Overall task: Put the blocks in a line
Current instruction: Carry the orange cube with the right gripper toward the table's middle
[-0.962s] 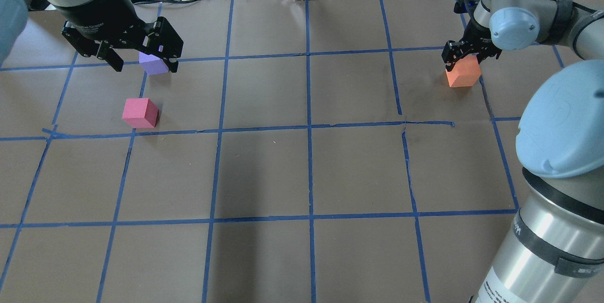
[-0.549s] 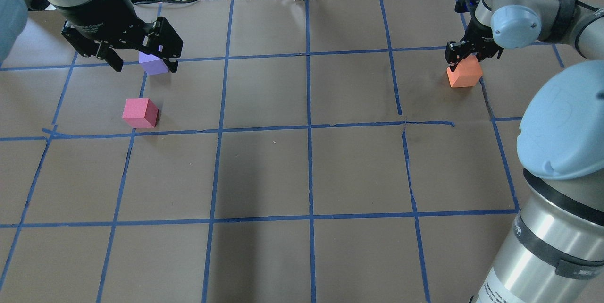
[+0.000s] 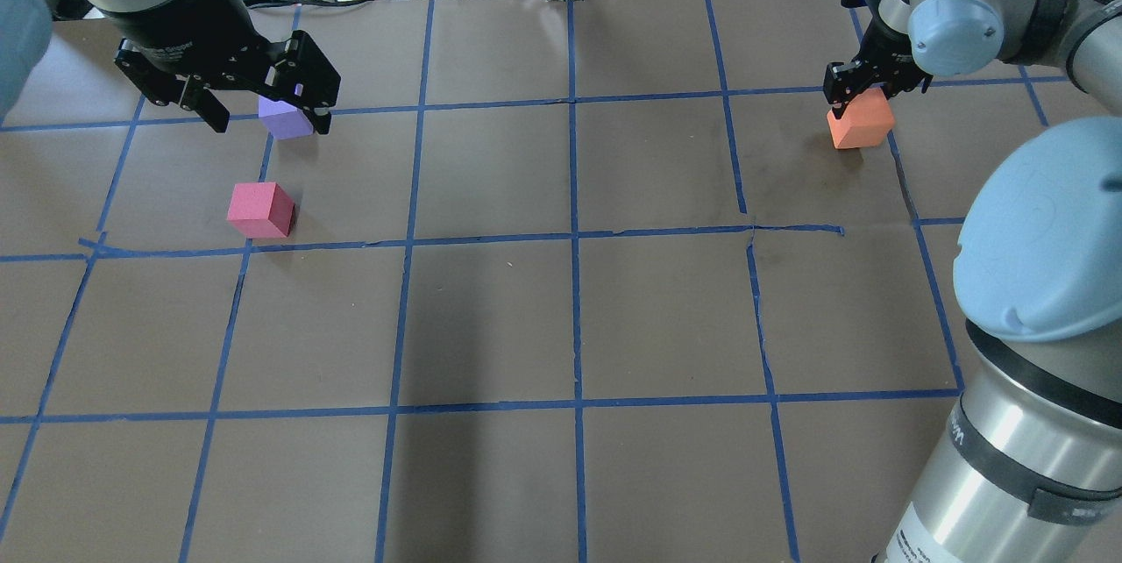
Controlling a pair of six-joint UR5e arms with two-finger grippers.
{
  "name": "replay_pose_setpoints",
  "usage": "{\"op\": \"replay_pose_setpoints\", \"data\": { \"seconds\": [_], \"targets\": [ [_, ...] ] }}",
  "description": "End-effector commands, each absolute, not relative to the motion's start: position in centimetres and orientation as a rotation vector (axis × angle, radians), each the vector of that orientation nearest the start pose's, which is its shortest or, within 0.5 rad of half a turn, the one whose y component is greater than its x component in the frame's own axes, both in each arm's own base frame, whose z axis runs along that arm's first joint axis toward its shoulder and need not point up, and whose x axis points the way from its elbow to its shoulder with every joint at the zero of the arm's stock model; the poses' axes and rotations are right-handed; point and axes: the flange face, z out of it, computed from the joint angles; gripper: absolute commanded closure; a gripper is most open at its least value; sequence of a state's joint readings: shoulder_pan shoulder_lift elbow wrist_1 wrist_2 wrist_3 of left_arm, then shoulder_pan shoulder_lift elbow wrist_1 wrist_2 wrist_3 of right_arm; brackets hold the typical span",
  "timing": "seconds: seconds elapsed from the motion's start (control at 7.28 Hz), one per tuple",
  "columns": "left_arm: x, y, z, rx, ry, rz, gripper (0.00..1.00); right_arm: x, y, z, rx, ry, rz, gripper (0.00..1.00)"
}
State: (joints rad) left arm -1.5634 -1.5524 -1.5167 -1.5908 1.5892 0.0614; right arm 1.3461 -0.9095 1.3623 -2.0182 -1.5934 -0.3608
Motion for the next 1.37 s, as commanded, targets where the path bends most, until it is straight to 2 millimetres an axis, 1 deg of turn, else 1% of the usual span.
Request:
{"op": "replay_pose_setpoints", "data": {
  "seconds": [0.0, 0.14, 0.27, 0.41, 0.55, 0.69, 0.82, 0.96, 1.1, 1.24],
  "targets": [
    [-12.8, -48.8, 52.2, 0.085, 3.119, -0.083, 0.00, 3.1, -72.8, 23.7, -0.267, 3.166, -0.007, 0.39],
    [-12.8, -48.8, 52.2, 0.085, 3.118, -0.083, 0.00, 5.5, -72.7, 23.8, -0.204, 3.158, -0.013, 0.39],
    [-12.8, -48.8, 52.2, 0.085, 3.118, -0.080, 0.00, 8.9, -72.8, 23.8, -0.189, 3.156, -0.025, 0.39],
    [-12.8, -48.8, 52.2, 0.083, 3.119, -0.080, 0.00, 12.7, -72.8, 24.1, -0.145, 3.147, -0.047, 0.39],
    [-12.8, -48.8, 52.2, 0.083, 3.118, -0.080, 0.00, 17.0, -72.4, 23.4, -0.178, 3.135, -0.039, 0.39],
    [-12.8, -48.8, 52.3, 0.083, 3.119, -0.083, 0.00, 20.8, -71.5, 23.8, -0.180, 3.126, -0.047, 0.40],
    [-12.8, -48.8, 52.2, 0.083, 3.119, -0.080, 0.00, 25.2, -70.5, 23.5, -0.137, 3.098, -0.045, 0.40],
    [-12.8, -48.8, 52.3, 0.083, 3.118, -0.083, 0.00, 28.1, -69.9, 23.5, -0.106, 3.076, -0.044, 0.39],
    [-12.8, -48.8, 52.2, 0.083, 3.118, -0.080, 0.00, 30.3, -69.6, 23.7, -0.125, 3.050, -0.051, 0.39],
    [-12.8, -48.8, 52.3, 0.083, 3.118, -0.083, 0.00, 32.2, -69.4, 22.9, -0.125, 3.044, -0.041, 0.39]
  ]
}}
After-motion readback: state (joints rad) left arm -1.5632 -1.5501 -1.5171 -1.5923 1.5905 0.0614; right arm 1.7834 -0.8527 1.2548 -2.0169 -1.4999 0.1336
